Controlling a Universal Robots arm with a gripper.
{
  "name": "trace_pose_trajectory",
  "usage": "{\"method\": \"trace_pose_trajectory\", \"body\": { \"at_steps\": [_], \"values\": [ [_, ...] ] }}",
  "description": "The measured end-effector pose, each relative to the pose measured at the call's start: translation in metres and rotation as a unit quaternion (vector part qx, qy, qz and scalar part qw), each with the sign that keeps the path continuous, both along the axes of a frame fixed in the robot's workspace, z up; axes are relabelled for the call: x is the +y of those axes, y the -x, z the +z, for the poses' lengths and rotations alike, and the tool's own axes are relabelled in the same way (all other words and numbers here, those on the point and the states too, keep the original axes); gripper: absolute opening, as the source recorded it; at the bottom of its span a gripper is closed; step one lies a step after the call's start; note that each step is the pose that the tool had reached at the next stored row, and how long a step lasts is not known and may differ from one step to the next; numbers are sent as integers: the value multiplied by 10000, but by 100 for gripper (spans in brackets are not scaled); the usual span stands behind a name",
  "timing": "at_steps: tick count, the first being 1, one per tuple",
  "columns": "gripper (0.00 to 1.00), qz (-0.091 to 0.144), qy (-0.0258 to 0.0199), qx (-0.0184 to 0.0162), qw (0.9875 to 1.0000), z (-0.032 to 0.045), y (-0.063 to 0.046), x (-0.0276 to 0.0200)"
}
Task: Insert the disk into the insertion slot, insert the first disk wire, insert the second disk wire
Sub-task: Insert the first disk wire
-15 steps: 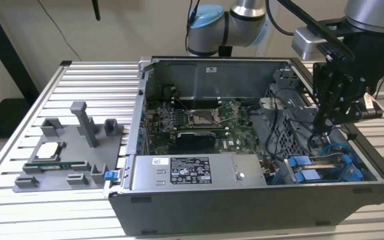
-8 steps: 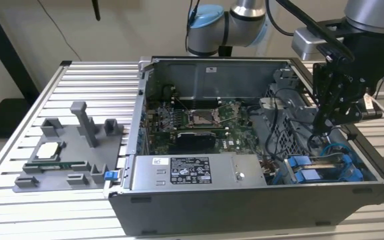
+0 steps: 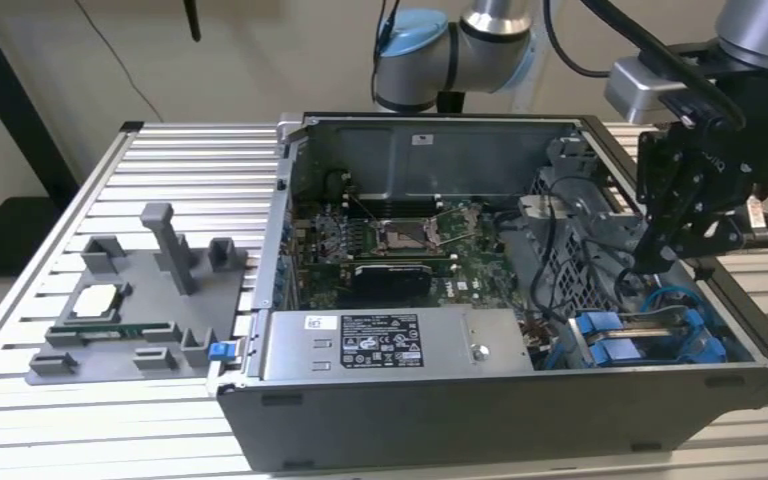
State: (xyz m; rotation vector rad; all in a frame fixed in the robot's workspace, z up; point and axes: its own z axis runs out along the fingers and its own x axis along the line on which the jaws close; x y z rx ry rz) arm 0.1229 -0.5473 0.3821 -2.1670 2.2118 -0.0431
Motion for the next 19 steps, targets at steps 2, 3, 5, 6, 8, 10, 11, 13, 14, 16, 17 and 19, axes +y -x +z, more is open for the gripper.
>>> {"method": "trace_pose_trajectory", "body": {
  "at_steps": [2, 3, 5, 6, 8, 10, 11, 13, 14, 16, 17, 19],
  "values": [
    [0, 0, 0, 73, 10000, -2, -36, -20],
    [0, 0, 0, 106, 9999, -3, -53, -28],
    [0, 0, 0, 166, 9999, -7, -86, -47],
    [0, 0, 0, 190, 9998, -7, -100, -54],
    [0, 0, 0, 235, 9997, -10, -125, -65],
    [0, 0, 0, 270, 9996, -12, -147, -71],
    [0, 0, 0, 286, 9996, -14, -157, -74],
    [0, 0, 0, 318, 9995, -17, -178, -80],
    [0, 0, 0, 334, 9994, -19, -189, -84],
    [0, 0, 0, 368, 9993, -24, -213, -90],
    [0, 0, 0, 383, 9993, -26, -225, -92],
    [0, 0, 1, 405, 9992, -31, -247, -95]
  ]
}}
